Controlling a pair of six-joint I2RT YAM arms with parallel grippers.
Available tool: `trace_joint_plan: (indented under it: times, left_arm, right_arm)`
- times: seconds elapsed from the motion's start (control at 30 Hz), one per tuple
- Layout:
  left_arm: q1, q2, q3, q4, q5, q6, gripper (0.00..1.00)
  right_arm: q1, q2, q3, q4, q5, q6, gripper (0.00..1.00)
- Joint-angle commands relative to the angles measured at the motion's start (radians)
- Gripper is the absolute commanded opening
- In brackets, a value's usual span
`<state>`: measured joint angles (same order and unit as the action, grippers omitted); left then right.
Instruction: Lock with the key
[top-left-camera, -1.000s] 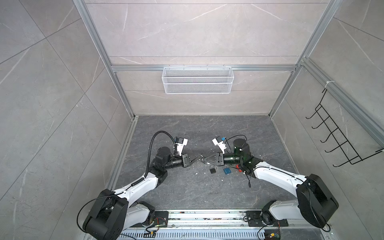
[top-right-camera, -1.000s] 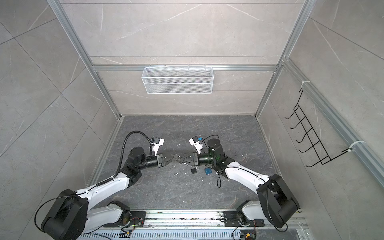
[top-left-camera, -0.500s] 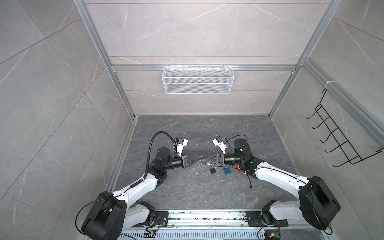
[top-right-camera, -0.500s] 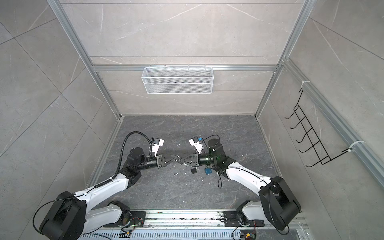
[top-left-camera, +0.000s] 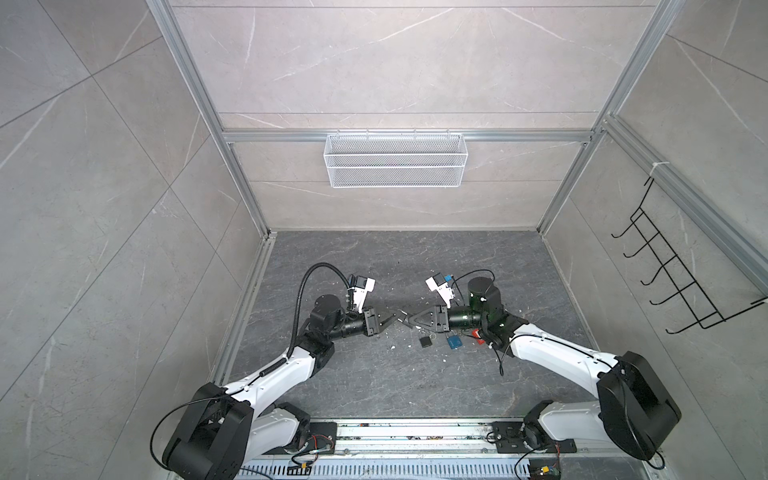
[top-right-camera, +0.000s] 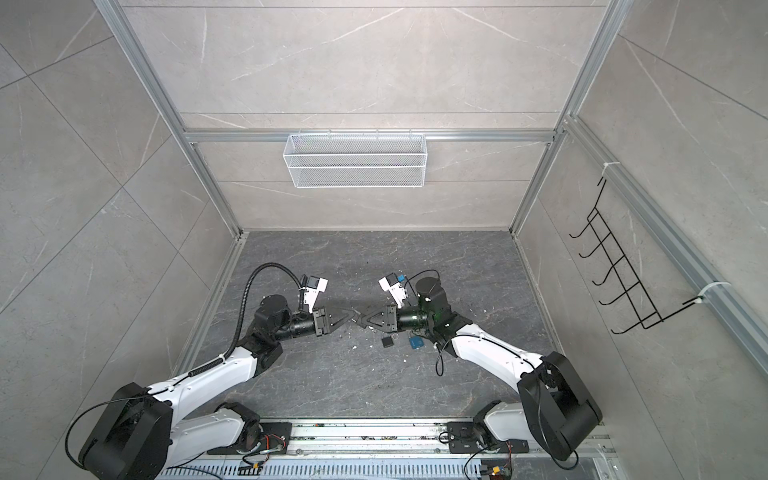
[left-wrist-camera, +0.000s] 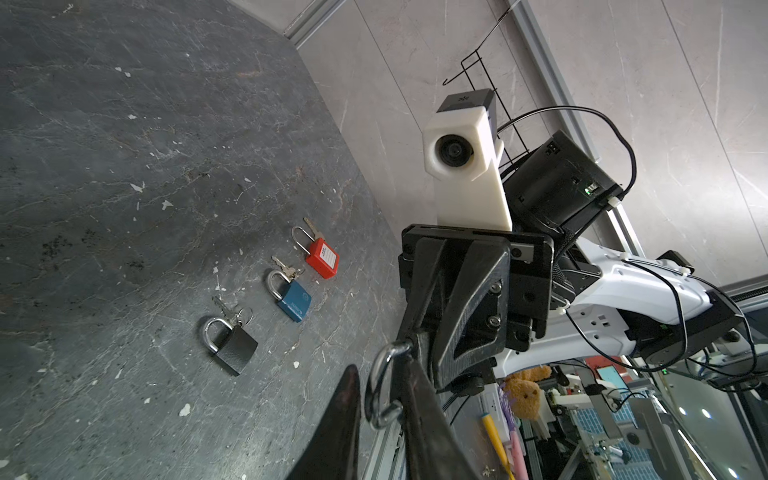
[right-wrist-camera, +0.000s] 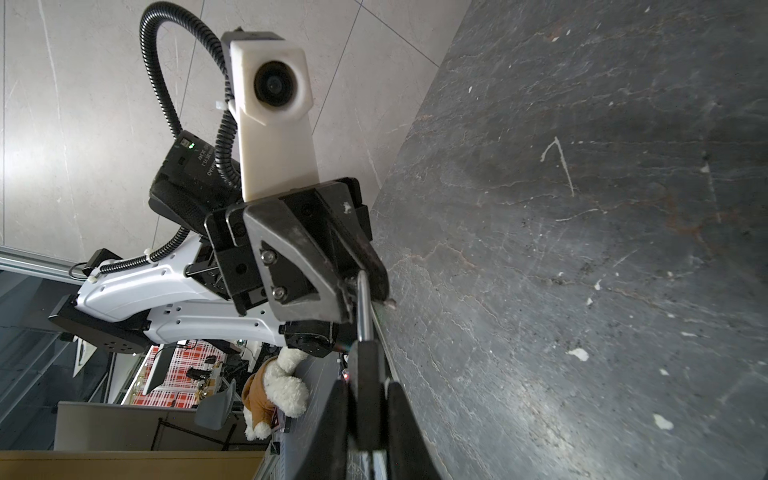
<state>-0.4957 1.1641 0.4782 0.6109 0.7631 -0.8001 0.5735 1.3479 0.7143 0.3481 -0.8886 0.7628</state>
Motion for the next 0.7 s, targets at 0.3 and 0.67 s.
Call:
trace_joint_plan:
  times: [0.3, 0.67]
  left_arm:
    - [-0.002, 0.012, 0.005, 0.071, 0.013, 0.022, 0.0]
    - [-0.003, 0.023, -0.052, 0.246, 0.09, -0.033, 0.0]
  right_arm:
    - [-0.003, 0.015, 0.038, 0.001, 0.008, -0.003, 0.0]
    - [-0.008, 0.034, 0.048, 0.153, 0.058, 0.063, 0.0]
